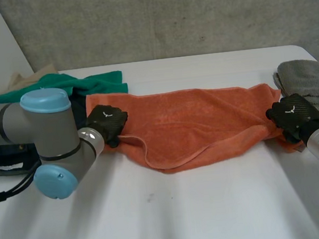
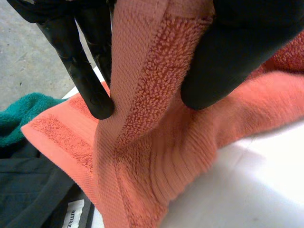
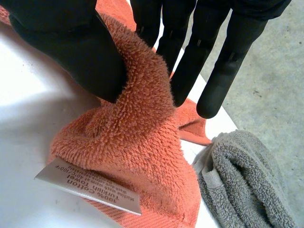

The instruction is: Fold the laundry.

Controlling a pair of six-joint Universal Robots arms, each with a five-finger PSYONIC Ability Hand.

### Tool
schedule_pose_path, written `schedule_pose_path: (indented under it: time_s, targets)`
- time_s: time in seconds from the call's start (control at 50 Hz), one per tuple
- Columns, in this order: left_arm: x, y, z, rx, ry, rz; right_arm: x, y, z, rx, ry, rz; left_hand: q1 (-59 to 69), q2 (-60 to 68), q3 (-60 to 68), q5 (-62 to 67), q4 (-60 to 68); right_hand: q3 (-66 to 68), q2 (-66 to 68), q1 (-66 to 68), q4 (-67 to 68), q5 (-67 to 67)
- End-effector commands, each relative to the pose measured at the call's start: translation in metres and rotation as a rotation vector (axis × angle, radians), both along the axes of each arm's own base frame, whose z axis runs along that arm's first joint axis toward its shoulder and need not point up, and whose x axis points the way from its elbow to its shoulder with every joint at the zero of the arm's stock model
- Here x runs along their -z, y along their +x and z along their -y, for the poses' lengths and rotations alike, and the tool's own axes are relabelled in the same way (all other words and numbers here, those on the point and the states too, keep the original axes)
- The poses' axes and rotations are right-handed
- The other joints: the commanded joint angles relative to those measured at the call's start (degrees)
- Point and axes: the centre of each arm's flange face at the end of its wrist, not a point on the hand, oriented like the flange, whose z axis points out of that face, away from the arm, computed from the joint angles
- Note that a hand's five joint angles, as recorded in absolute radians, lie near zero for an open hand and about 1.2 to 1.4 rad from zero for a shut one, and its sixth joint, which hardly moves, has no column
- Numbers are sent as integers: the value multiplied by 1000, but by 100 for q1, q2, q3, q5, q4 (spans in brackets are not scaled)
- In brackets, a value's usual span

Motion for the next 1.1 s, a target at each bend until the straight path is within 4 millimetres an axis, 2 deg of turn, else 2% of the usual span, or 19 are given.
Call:
schedule_pose_path:
  time_s: [0.02, 0.12, 0.14, 0.16, 0.2, 0.32, 0.42, 0.54, 0.64, 0.76, 0.8, 0.84, 0.86, 0.92, 0.94, 1.0, 1.02, 1.08, 1.1]
  targets:
    - [-30, 10, -16, -9, 17, 1, -7, 0, -10, -30, 12, -59, 1458, 1168, 1240, 1353, 1138, 1193, 1305, 1669, 1137, 1259]
    - [-41, 20, -29, -15, 47, 11, -23, 0, -31, -86, 103, -174, 1458, 1168, 1240, 1353, 1138, 1193, 1305, 1669, 1137, 1259]
    - [-42, 21, -30, -19, 52, 12, -27, -2, -32, -96, 135, -197, 1458, 1168, 1240, 1353, 1138, -1516, -1404, -1040, -1572, -1449]
    - [-43, 25, -33, -25, 60, 15, -31, -5, -31, -97, 146, -208, 1458, 1168, 1240, 1353, 1138, -3358, -3246, -2882, -3414, -3291]
    - [-45, 29, -33, -33, 61, 14, -39, -7, -27, -92, 141, -203, 1458, 1168, 1240, 1353, 1138, -4736, -4623, -4259, -4792, -4669]
    - [-48, 36, -36, -48, 66, 9, -85, -10, -1, -5, 46, -73, 1458, 1168, 1240, 1353, 1138, -4890, -4778, -4414, -4947, -4824]
    - [-42, 40, -43, -54, 92, 23, -113, -12, 15, 51, 127, 117, 1376, 1086, 1158, 1271, 1057, -4874, -4761, -4398, -4930, -4807]
    - [-43, 46, -54, -54, 103, 25, -99, -13, 31, 80, 351, 124, 1393, 1103, 1174, 1288, 1073, -4706, -4594, -4230, -4762, -4639]
    - [-48, 54, -53, -77, 89, 17, -65, -17, 49, 88, 495, 48, 1458, 1168, 1240, 1353, 1138, -4739, -4627, -4263, -4795, -4672]
    - [-49, 61, -44, -108, 76, 9, -36, -22, 53, 118, 555, -32, 1458, 1168, 1240, 1353, 1138, -4673, -4561, -4197, -4730, -4607]
    - [-49, 62, -41, -114, 67, 6, -32, -21, 52, 122, 568, -44, 1458, 1168, 1240, 1353, 1138, -2799, -2687, -2323, -2855, -2732]
    - [-50, 63, -41, -117, 61, 4, -35, -19, 52, 122, 564, -41, 1458, 1168, 1240, 1353, 1138, 424, 536, 900, 367, 490]
    - [-53, 63, -41, -119, 52, -4, -42, -18, 52, 119, 544, -29, 1458, 1168, 1240, 1353, 1138, 1185, 1297, 1661, 1129, 1252]
    - [-69, 65, -42, -129, 17, -37, -66, -19, 51, 130, 469, 0, 1458, 1168, 1240, 1353, 1138, 1193, 1305, 1669, 1137, 1259]
    - [-83, 69, -43, -144, -16, -67, -88, -21, 49, 140, 400, 20, 1458, 1168, 1240, 1353, 1138, 1193, 1305, 1669, 1137, 1259]
    - [-103, 77, -43, -175, -58, -115, -119, -21, 42, 133, 297, 39, 1458, 1168, 1240, 1353, 1138, 1193, 1305, 1669, 1137, 1259]
    - [-117, 83, -44, -197, -90, -148, -135, -24, 35, 131, 248, 39, 1458, 1168, 1240, 1353, 1138, 1193, 1305, 1669, 1137, 1259]
    - [-141, 92, -48, -222, -150, -195, -161, -33, 26, 151, 173, 30, 1458, 1168, 1240, 1353, 1138, 1193, 1305, 1669, 1137, 1259]
    - [-158, 98, -52, -236, -198, -227, -179, -41, 18, 168, 114, 19, 1458, 1168, 1240, 1353, 1138, 1193, 1305, 1669, 1137, 1259]
